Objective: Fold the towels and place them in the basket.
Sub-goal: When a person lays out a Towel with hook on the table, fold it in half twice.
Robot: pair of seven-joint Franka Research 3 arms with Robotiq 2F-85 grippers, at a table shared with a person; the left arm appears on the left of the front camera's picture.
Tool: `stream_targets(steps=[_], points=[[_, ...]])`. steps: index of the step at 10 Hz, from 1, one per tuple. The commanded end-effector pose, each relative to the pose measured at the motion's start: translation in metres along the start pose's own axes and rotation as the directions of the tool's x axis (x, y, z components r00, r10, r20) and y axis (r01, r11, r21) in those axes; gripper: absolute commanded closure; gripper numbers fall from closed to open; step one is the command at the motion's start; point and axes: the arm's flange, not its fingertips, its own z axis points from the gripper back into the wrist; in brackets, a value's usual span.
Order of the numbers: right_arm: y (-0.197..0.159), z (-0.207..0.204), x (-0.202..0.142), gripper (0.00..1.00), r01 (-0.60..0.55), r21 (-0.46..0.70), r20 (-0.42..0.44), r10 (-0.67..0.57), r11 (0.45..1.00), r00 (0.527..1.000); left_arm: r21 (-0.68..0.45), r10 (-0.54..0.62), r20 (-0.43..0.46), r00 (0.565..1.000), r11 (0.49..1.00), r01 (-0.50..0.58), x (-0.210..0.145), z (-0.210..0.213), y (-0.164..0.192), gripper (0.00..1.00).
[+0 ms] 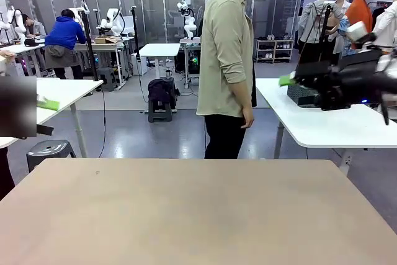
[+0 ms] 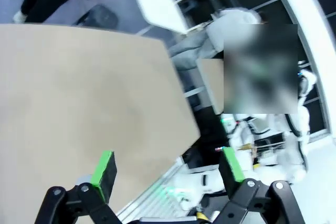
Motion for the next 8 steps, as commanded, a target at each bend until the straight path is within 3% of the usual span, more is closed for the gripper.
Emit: stream_targets(steps=[1,3,5,6,8], points=[[-0.037,0.065,-0.093,0.0,0.133,0.06,0.044,-0.136,0.989,0.99,-0.12,0.032,0.03,0.999,0.992,-0.028,-0.038,0.022,0.018,0.0],[-0.046,0.079,-0.11,0.0,0.251,0.092,0.018,-0.254,0.964,0.967,-0.18,0.059,0.042,0.997,0.982,-0.051,-0.054,0.039,0.026,0.0],[-0.048,0.069,-0.108,0.0,0.192,0.125,0.004,-0.194,0.973,0.981,-0.183,0.034,0.072,0.997,0.983,-0.021,-0.054,0.036,0.027,0.0],[-0.036,0.043,0.003,0.0,0.267,0.12,0.028,-0.272,0.956,0.962,-0.181,0.071,0.059,0.996,0.982,-0.059,-0.01,0.055,0.023,0.0],[-0.036,0.043,0.003,0.0,0.267,0.12,0.028,-0.272,0.956,0.962,-0.181,0.071,0.059,0.996,0.982,-0.059,-0.01,0.055,0.023,0.0]])
